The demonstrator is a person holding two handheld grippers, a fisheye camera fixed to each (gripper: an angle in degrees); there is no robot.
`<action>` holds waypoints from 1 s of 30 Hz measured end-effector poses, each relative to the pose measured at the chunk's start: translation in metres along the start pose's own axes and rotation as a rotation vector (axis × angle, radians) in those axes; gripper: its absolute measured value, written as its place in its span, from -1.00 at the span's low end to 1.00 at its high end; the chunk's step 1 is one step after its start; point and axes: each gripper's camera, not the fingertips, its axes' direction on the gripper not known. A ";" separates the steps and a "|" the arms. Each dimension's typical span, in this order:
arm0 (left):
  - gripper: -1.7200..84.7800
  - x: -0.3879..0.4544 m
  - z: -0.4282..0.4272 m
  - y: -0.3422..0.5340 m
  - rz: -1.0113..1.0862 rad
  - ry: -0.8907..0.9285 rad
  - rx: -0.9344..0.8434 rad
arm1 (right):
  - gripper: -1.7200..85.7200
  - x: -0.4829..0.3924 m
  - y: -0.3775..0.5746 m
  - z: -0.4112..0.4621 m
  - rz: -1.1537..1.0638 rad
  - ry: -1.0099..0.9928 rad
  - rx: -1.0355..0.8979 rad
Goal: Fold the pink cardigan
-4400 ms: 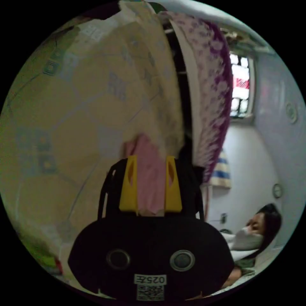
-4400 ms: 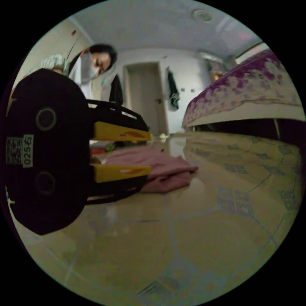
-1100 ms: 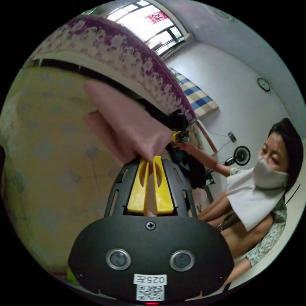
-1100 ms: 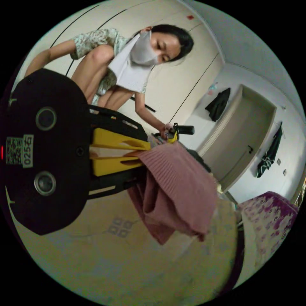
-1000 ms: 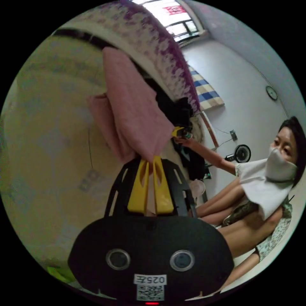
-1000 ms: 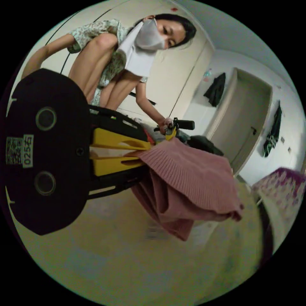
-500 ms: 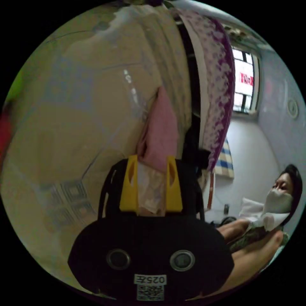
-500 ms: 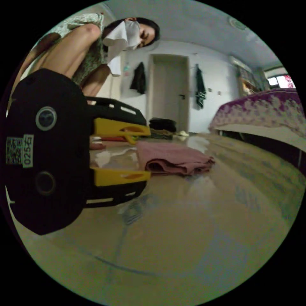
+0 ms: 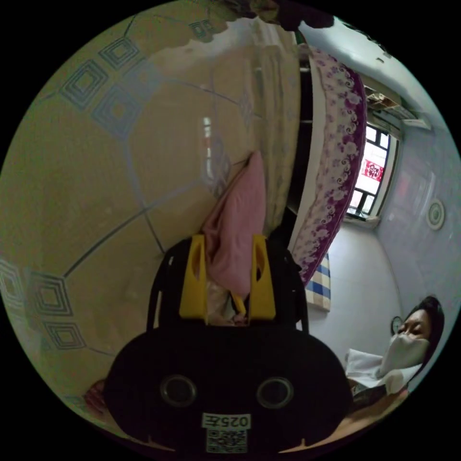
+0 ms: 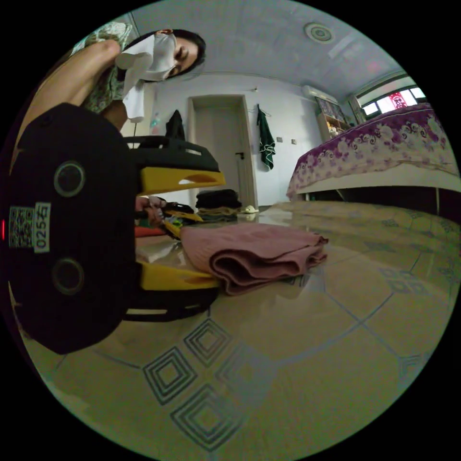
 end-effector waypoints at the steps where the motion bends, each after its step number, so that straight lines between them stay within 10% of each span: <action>1: -0.80 -0.003 -0.001 0.001 -0.013 -0.005 -0.001 | -0.49 0.005 0.000 0.004 0.010 0.002 0.006; 6: -0.96 -0.032 -0.012 0.027 -0.038 0.051 -0.040 | -0.83 0.044 0.006 0.044 0.083 0.116 -0.047; 16: -0.98 -0.040 -0.130 0.119 -0.129 0.329 -0.016 | -0.87 -0.007 0.051 0.157 0.053 -0.073 -0.325; 24: -0.98 0.006 -0.372 0.196 0.130 0.377 0.487 | -0.86 -0.121 0.115 0.481 -0.122 -0.107 -1.083; 30: -0.98 0.043 -0.473 0.289 0.326 0.183 0.770 | -0.85 -0.182 0.210 0.622 -0.332 -0.145 -1.301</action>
